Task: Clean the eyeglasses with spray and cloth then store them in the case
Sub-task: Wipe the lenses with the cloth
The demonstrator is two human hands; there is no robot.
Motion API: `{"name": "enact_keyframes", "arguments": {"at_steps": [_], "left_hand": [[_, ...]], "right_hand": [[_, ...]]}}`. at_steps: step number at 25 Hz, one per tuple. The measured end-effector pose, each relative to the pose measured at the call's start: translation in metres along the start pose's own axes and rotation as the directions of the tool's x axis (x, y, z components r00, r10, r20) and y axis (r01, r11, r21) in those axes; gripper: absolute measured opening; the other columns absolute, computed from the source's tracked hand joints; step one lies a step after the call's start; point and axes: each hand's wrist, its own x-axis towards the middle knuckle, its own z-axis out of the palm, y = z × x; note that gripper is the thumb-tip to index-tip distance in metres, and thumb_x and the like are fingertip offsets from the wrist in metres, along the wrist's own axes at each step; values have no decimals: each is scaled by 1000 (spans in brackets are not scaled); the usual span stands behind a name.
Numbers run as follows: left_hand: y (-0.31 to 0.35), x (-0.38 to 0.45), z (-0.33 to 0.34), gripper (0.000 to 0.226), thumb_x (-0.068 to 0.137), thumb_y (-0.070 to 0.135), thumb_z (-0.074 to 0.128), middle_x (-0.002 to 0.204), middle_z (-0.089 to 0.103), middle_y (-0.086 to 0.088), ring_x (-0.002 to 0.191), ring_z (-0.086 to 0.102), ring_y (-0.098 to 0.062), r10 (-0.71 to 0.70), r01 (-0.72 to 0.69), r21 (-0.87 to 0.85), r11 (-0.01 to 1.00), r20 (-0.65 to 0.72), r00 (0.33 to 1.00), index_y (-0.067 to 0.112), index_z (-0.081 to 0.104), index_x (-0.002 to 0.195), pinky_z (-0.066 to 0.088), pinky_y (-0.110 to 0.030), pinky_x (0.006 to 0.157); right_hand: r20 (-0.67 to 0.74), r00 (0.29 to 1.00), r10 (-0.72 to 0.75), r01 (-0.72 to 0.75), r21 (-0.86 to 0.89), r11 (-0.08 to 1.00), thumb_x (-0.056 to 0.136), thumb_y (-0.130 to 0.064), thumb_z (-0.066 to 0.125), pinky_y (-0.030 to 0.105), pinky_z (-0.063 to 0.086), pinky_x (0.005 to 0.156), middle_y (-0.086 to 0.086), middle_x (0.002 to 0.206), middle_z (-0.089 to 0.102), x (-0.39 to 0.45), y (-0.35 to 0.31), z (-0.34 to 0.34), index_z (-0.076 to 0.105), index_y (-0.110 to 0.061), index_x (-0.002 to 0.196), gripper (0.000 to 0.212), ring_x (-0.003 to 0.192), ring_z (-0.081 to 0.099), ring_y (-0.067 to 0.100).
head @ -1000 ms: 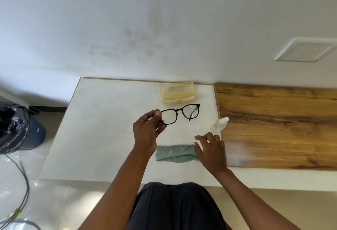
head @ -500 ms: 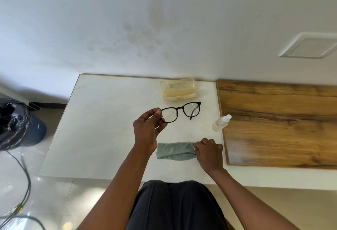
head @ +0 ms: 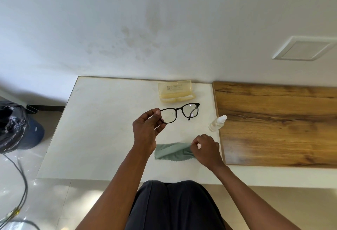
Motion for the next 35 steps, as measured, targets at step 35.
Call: {"name": "enact_keyframes", "arguments": {"at_steps": [35], "left_hand": [[-9, -22, 16, 6, 85, 4, 62, 53, 61, -2, 53, 58, -17, 2, -1, -12, 1000, 76, 997, 4, 67, 89, 57, -29, 59]], "right_hand": [[-570, 715, -406, 240, -345, 907, 81, -18, 69, 33, 44, 56, 9, 81, 66, -3, -97, -34, 68, -11, 87, 10, 70, 61, 28]]}}
